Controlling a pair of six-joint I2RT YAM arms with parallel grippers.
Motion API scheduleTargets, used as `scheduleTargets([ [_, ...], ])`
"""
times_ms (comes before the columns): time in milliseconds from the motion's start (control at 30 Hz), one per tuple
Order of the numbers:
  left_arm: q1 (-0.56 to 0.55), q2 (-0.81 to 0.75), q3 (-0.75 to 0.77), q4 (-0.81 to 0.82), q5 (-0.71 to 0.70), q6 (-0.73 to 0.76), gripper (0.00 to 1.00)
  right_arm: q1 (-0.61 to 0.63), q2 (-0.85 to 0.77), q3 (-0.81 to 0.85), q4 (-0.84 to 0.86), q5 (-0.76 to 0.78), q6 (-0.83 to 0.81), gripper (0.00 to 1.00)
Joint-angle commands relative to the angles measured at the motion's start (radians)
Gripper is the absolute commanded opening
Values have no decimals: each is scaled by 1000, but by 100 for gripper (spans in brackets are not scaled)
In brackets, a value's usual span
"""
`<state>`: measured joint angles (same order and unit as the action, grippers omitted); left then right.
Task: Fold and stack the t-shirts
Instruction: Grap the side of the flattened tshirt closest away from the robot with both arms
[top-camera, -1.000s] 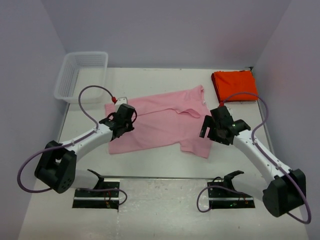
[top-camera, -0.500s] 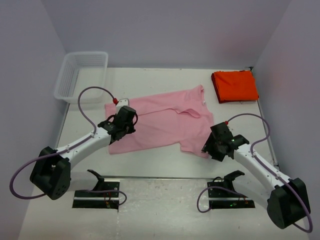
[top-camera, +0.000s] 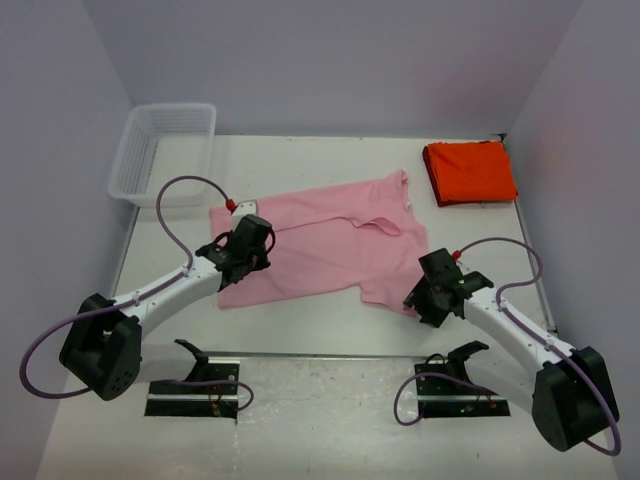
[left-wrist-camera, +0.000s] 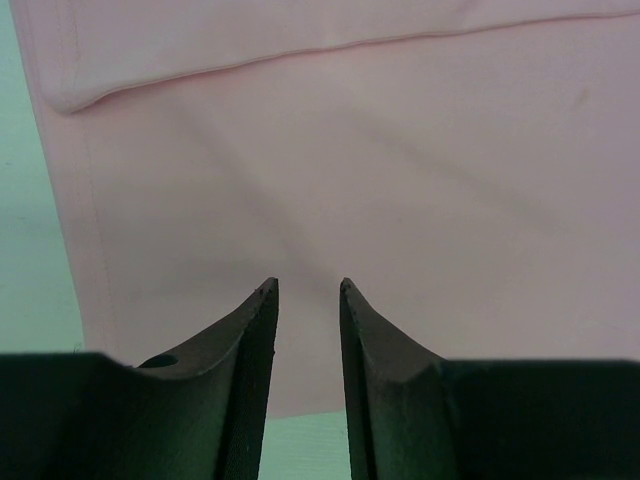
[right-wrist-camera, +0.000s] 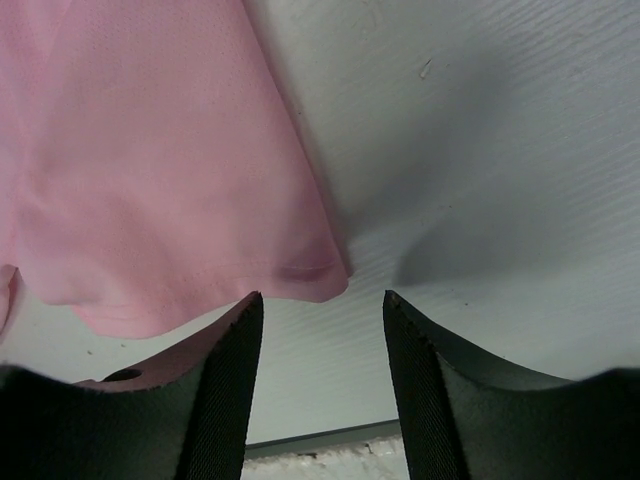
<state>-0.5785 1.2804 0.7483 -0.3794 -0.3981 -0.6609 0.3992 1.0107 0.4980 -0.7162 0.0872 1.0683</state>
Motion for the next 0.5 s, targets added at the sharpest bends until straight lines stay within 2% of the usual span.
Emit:
scheduleTargets([
  [0, -4, -24, -1, 28, -15, 7, 33, 7, 3, -1, 12, 39, 61, 52],
  [467, -4, -39, -3, 39, -5, 7, 34, 9, 114, 53, -17, 74, 96, 42],
])
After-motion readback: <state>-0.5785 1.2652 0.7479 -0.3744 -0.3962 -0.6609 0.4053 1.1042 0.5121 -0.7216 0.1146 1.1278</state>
